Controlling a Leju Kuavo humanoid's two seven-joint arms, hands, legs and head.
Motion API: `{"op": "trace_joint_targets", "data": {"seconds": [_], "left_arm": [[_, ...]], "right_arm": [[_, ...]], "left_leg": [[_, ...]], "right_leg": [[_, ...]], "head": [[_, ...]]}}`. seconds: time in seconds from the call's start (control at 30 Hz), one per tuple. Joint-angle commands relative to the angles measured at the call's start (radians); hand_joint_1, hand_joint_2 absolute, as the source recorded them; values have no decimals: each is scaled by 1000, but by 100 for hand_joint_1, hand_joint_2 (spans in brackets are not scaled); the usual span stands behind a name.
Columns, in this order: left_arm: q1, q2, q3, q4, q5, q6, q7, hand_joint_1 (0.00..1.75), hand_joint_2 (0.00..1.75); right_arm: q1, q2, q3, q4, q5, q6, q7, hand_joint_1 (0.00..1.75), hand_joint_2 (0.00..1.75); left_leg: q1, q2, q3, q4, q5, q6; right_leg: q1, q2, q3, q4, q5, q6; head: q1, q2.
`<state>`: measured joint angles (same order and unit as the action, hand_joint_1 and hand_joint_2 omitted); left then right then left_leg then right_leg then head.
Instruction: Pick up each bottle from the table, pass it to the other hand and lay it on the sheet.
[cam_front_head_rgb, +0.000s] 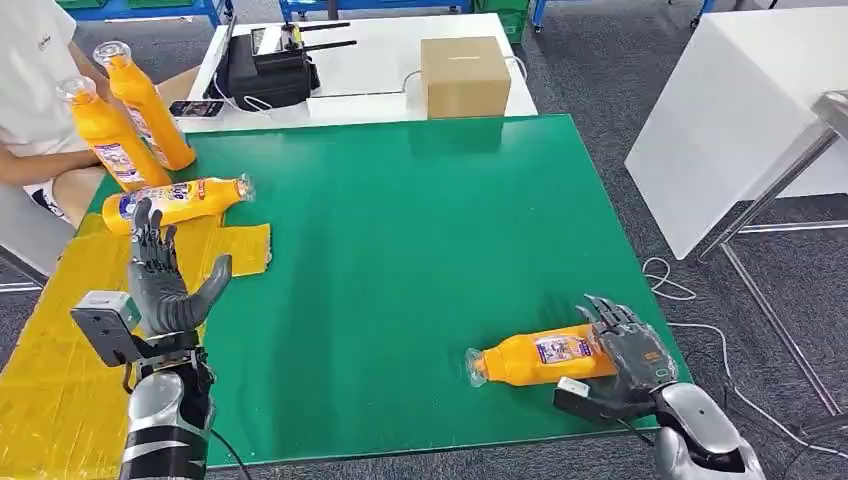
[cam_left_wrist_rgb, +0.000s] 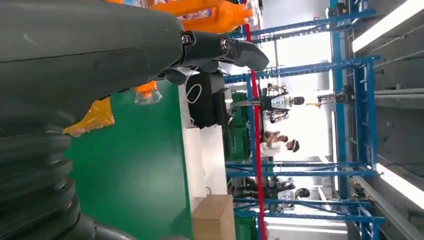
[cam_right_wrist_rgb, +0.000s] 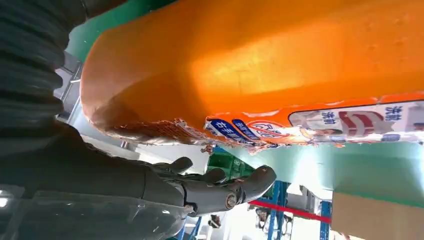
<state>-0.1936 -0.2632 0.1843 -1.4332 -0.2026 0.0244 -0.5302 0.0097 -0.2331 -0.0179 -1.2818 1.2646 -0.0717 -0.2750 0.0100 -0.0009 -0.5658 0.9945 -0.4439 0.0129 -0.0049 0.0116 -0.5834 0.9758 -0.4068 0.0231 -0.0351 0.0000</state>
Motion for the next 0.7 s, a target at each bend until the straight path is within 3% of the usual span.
{"op": "trace_joint_targets", "data": {"seconds": [0.03, 0.53, 0.7], "left_arm": [[-33, 2, -7, 62, 1, 1, 5, 0, 175], [-34, 2, -9, 62, 1, 1, 5, 0, 175], [-49, 2, -21, 92, 5, 0, 7, 0, 175]], "right_arm": [[-8, 10, 37, 113, 7, 6, 8, 0, 175], [-9, 9, 53, 120, 5, 21, 6, 0, 175], [-101, 1, 142, 354, 69, 45, 65, 0, 175]], "left_leg": [[1, -1, 3, -1, 0, 0], [1, 0, 7, -1, 0, 0], [2, 2, 9, -1, 0, 0]], "right_leg": [[1, -2, 3, -2, 0, 0], [1, -1, 8, -2, 0, 0], [2, 0, 10, -4, 1, 0]], "head": [[0, 0], [0, 0], [0, 0]]}}
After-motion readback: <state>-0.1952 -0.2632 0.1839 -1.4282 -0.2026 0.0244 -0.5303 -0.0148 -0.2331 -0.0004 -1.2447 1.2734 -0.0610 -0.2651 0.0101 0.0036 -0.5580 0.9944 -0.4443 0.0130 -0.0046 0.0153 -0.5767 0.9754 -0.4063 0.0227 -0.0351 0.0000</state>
